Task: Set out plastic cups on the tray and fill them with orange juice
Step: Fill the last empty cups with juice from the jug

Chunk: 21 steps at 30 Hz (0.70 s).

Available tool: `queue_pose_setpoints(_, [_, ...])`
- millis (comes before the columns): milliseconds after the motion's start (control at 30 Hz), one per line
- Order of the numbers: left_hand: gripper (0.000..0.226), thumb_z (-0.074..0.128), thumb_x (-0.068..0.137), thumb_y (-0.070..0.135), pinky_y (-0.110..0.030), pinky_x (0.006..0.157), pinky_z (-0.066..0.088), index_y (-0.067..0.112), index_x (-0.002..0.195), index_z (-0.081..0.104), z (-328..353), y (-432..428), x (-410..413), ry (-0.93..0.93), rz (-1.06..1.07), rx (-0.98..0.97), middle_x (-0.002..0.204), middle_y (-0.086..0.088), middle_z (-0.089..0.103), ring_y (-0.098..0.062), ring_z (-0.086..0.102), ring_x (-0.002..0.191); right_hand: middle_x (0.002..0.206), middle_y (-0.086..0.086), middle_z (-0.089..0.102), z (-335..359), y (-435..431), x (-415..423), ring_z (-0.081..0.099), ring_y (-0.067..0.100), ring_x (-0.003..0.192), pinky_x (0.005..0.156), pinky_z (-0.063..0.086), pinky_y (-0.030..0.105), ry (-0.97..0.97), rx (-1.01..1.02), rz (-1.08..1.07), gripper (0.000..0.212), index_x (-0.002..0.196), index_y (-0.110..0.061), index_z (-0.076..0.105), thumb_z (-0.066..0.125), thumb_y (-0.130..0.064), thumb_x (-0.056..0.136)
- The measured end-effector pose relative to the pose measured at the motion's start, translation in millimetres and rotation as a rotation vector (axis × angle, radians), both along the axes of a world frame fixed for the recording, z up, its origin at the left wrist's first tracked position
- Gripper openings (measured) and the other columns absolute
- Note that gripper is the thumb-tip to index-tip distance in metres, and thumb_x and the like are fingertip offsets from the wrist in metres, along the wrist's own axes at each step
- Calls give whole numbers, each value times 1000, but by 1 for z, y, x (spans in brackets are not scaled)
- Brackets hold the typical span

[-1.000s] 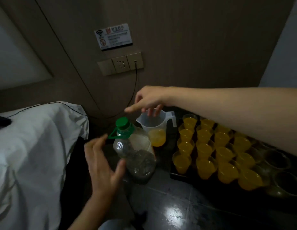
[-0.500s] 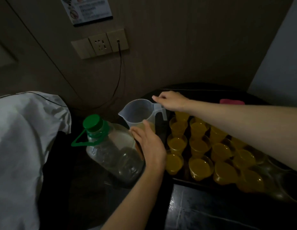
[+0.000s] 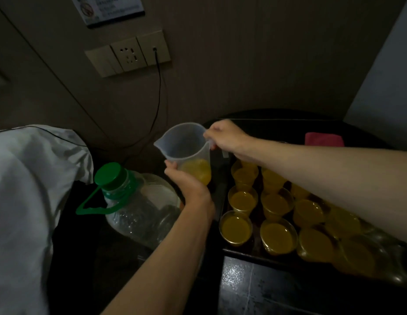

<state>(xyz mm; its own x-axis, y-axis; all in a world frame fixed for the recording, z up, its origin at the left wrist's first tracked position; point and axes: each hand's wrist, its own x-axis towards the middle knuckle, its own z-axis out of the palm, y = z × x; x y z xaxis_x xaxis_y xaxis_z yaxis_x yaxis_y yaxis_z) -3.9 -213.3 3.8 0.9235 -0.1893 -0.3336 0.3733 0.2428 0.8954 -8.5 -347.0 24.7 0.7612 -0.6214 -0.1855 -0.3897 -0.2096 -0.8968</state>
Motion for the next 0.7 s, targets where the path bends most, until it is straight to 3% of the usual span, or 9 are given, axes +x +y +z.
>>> queue_pose_setpoints(67, [57, 12, 109, 42, -31, 108, 45, 23, 157, 34, 10, 2, 0, -97, -62, -30, 150, -2, 51, -17, 54, 127, 76, 3, 67, 16, -4, -8, 66, 14, 77, 84, 56, 37, -72, 4, -72, 24, 101, -3, 72, 58, -22, 99])
queue_pose_setpoints(200, [46, 15, 113, 29, 1, 66, 43, 14, 152, 33, 42, 5, -20, -245, -144, -26, 111, 24, 53, 25, 56, 80, 69, -3, 64, 57, -14, -40, 63, 7, 67, 73, 51, 27, -198, -22, -155, 20, 97, -5, 73, 60, -22, 98])
queue_pose_setpoints(267, [40, 20, 113, 24, 6, 61, 38, 7, 147, 32, 62, 4, -33, -319, -220, -37, 110, 23, 51, 30, 52, 76, 69, -4, 64, 81, -17, -60, 62, 3, 61, 67, 50, 24, -239, -56, -189, 16, 96, -8, 72, 61, -20, 97])
queue_pose_setpoints(333, [39, 29, 112, 26, 4, 65, 42, 5, 145, 33, 76, 1, -44, -323, -251, -63, 135, 5, 52, 18, 54, 99, 69, -2, 65, 103, -21, -84, 61, 0, 55, 59, 50, 20, -256, -73, -226, 15, 98, -9, 72, 61, -18, 96])
queue_pose_setpoints(400, [25, 32, 112, 27, -4, 72, 44, 17, 134, 39, 87, -2, -57, -300, -287, -80, 152, 0, 44, -2, 51, 120, 73, 1, 66, 120, -25, -109, 61, 2, 55, 58, 52, 21, -263, -79, -277, 15, 100, -9, 73, 61, -17, 96])
queue_pose_setpoints(500, [10, 35, 111, 26, -8, 73, 46, 32, 104, 37, 98, -14, -89, -268, -406, -133, 137, 13, 48, 4, 54, 106, 75, 8, 68, 135, -36, -150, 61, 9, 60, 72, 54, 28, -268, -93, -369, 18, 98, -8, 77, 61, -16, 94])
queue_pose_setpoints(533, [11, 35, 111, 25, -9, 75, 47, 33, 102, 37, 100, -19, -100, -260, -440, -156, 136, 15, 48, 4, 55, 106, 76, 12, 69, 137, -40, -164, 61, 11, 62, 76, 55, 31, -262, -98, -410, 19, 95, -6, 78, 63, -18, 92])
queue_pose_setpoints(633, [16, 30, 111, 23, -20, 96, 43, 33, 107, 41, 99, -39, -134, -218, -540, -208, 152, 9, 47, -9, 50, 132, 78, 15, 71, 139, -54, -212, 61, 15, 65, 81, 55, 36, -255, -106, -514, 22, 90, -2, 78, 66, -20, 88])
queue_pose_setpoints(700, [14, 31, 109, 30, -23, 94, 44, 27, 114, 44, 92, -56, -156, -187, -609, -230, 150, 8, 50, -11, 50, 131, 80, 15, 71, 138, -62, -248, 61, 15, 67, 82, 55, 38, -244, -112, -568, 23, 93, -1, 77, 66, -20, 88])
